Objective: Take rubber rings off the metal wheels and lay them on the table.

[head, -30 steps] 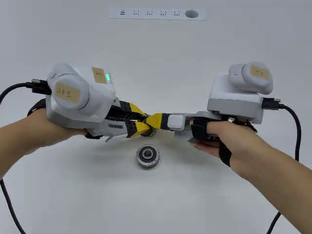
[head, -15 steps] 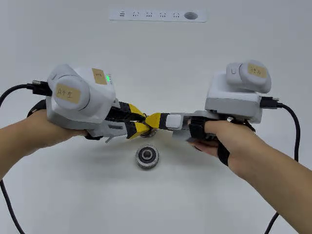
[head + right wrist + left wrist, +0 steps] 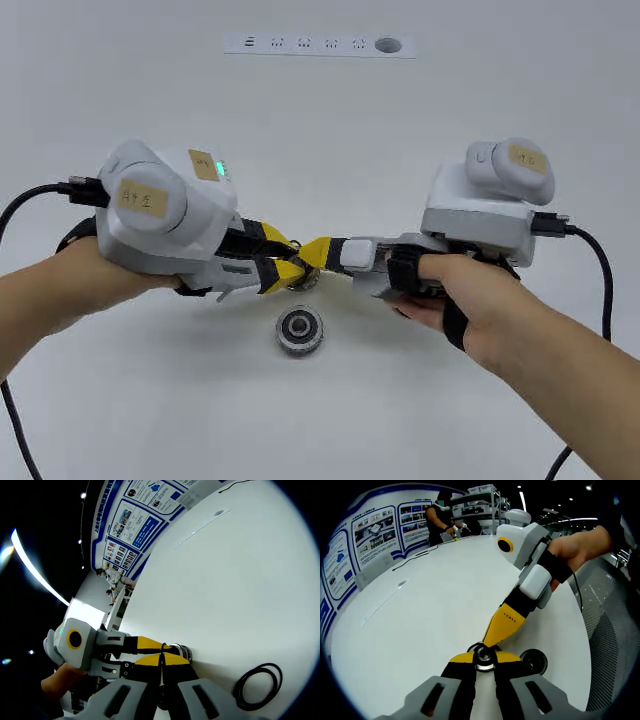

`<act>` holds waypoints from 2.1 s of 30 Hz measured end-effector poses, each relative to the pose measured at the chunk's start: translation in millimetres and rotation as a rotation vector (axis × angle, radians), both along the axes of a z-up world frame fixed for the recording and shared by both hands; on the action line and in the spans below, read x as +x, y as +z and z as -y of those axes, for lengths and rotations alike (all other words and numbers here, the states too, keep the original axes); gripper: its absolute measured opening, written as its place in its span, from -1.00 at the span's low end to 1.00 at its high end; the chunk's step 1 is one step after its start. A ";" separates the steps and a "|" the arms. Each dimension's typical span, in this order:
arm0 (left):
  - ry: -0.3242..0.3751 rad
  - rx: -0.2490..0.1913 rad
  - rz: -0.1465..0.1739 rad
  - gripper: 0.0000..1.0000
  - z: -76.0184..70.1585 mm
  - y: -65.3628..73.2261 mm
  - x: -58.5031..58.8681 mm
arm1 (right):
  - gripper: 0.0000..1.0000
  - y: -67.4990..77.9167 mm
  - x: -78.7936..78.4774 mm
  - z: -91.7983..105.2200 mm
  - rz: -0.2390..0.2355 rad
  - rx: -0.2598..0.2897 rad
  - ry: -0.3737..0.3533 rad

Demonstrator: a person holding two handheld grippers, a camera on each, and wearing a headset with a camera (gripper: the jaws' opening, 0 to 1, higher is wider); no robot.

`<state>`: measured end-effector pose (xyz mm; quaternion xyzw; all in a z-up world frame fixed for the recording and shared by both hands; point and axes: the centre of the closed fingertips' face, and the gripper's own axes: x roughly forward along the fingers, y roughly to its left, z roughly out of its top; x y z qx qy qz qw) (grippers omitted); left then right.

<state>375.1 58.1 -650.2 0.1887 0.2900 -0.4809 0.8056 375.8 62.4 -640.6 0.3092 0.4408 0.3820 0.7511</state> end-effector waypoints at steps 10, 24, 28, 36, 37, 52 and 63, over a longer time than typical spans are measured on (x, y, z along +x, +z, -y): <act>-0.025 0.033 0.038 -0.66 -7.8 7.2 -3.5 | -0.97 1.2 1.2 -5.5 -0.032 0.036 -0.012; 0.023 0.014 0.078 -0.53 -23.3 23.6 -15.8 | -0.97 15.8 0.3 -13.5 -0.033 0.082 -0.023; 0.093 -0.031 0.116 -0.42 -29.5 36.7 -10.6 | -0.96 19.9 2.1 -5.1 -0.030 0.090 -0.044; 0.163 -0.085 0.161 -0.23 -37.4 57.6 -7.1 | -0.96 22.3 0.5 13.1 -0.037 0.099 -0.087; 0.171 -0.083 0.166 -0.20 -39.0 58.4 -6.5 | -0.96 22.7 0.4 15.4 -0.039 0.102 -0.093; 0.262 -0.140 0.180 0.17 -60.1 75.4 -14.3 | -0.96 19.6 6.2 71.5 -0.053 0.107 -0.244; 0.305 -0.181 0.167 0.38 -67.5 81.0 -23.4 | -0.96 7.0 -8.3 101.6 -0.081 0.081 -0.298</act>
